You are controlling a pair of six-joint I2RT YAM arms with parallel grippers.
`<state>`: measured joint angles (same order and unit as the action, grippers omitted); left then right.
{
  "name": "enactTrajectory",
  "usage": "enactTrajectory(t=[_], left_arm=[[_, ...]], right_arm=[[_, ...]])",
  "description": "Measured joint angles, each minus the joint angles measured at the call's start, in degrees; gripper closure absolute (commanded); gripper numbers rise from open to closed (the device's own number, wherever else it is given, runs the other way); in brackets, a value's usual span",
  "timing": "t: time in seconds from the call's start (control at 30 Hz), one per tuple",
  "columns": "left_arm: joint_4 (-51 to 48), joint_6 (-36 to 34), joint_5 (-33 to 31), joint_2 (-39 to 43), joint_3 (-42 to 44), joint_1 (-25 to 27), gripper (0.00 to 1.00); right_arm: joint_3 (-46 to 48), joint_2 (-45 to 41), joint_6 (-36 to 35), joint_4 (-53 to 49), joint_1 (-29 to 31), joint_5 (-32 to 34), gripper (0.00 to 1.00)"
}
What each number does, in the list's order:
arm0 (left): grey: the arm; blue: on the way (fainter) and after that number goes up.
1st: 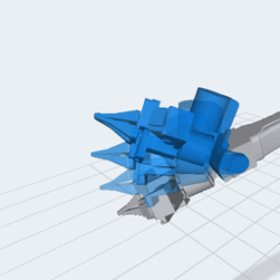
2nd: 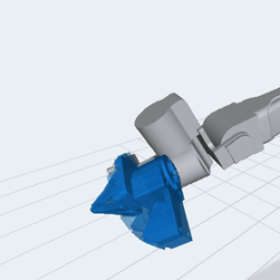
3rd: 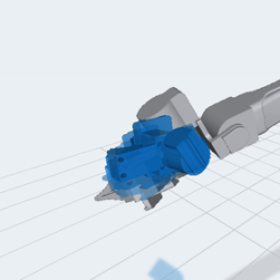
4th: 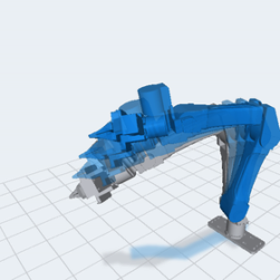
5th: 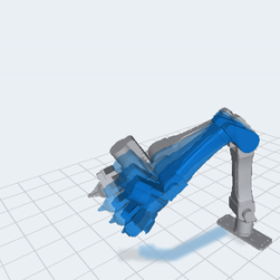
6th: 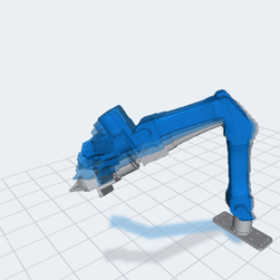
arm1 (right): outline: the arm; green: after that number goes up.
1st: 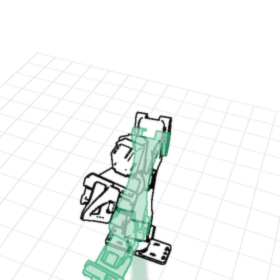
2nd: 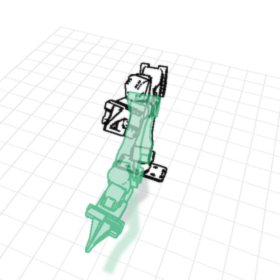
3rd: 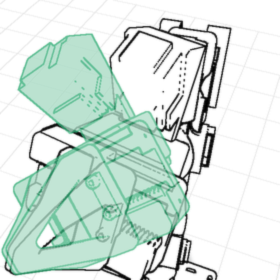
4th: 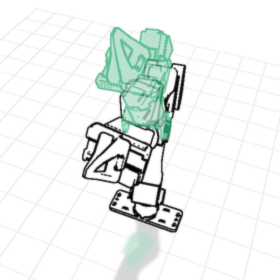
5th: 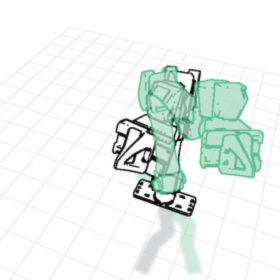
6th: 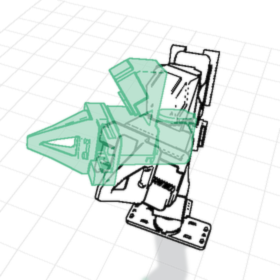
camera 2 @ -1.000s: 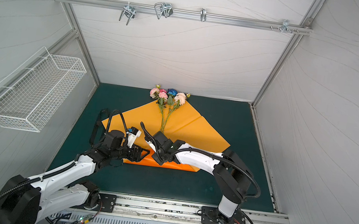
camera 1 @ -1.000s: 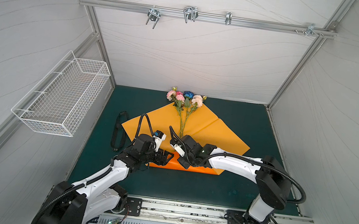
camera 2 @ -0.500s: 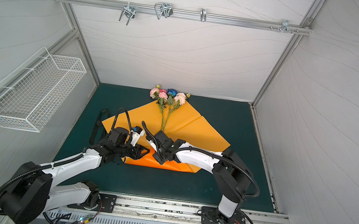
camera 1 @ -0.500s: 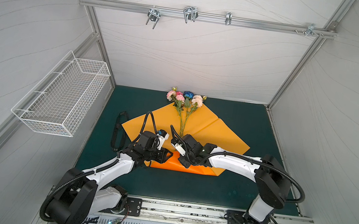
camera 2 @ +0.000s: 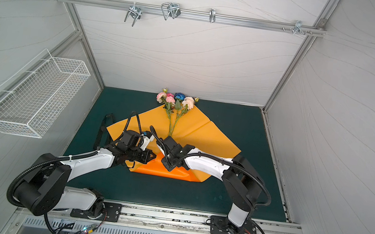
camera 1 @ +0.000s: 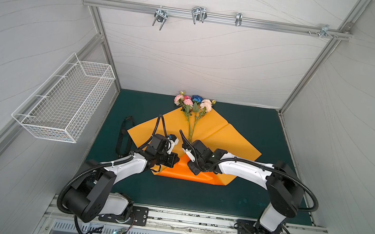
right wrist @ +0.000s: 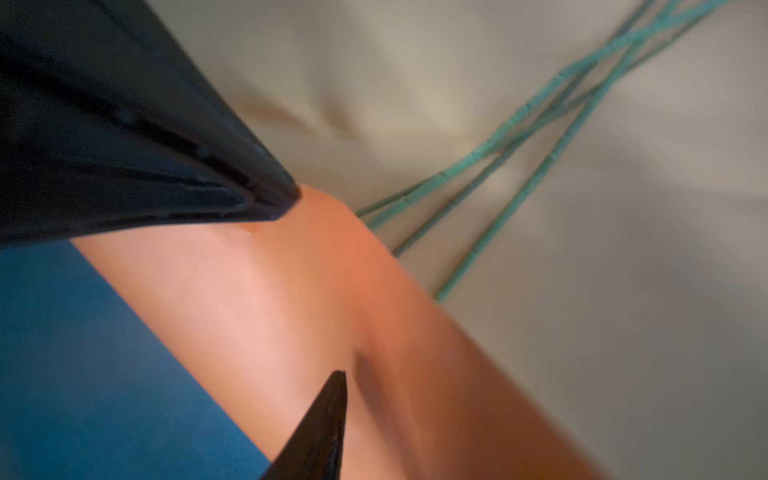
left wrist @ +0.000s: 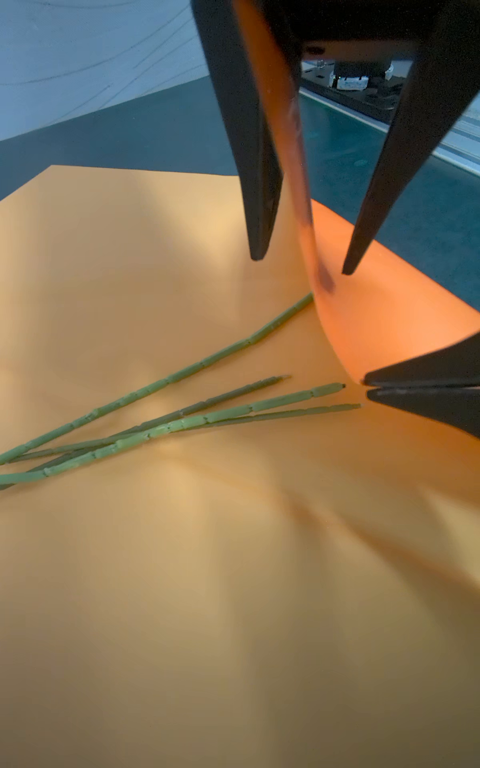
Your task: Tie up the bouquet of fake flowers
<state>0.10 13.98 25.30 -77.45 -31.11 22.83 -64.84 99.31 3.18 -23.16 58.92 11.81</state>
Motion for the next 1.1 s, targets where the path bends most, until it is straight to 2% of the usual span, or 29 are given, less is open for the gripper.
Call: enactTrajectory(t=[0.13, 0.33, 0.6, 0.73, 0.9, 1.1], left_arm=[[0.2, 0.4, 0.1, -3.3, -1.9, 0.0, 1.0], [-0.9, 0.3, 0.1, -6.3, -4.6, 0.0, 1.0], [-3.8, 0.2, -1.2, -7.5, -8.2, 0.0, 1.0], [-4.6, 0.7, -1.6, -8.9, -8.5, 0.0, 1.0], [-4.9, 1.5, -2.4, -10.1, -8.5, 0.0, 1.0], [-5.0, 2.6, -2.5, -12.2, -8.5, 0.0, 1.0]], right_arm=[[0.1, -1.9, 4.7, -3.1, -0.4, 3.0, 0.44], [1.5, -7.3, 11.6, -6.5, -0.4, 5.3, 0.44], [7.9, -11.3, 18.4, -9.8, -0.5, 5.4, 0.45], [10.0, -12.5, 20.6, -10.4, -0.5, 3.7, 0.49], [10.8, -13.3, 22.4, -10.3, -0.4, 1.1, 0.62], [10.8, -12.7, 22.6, -9.0, -0.5, -1.0, 0.62]])
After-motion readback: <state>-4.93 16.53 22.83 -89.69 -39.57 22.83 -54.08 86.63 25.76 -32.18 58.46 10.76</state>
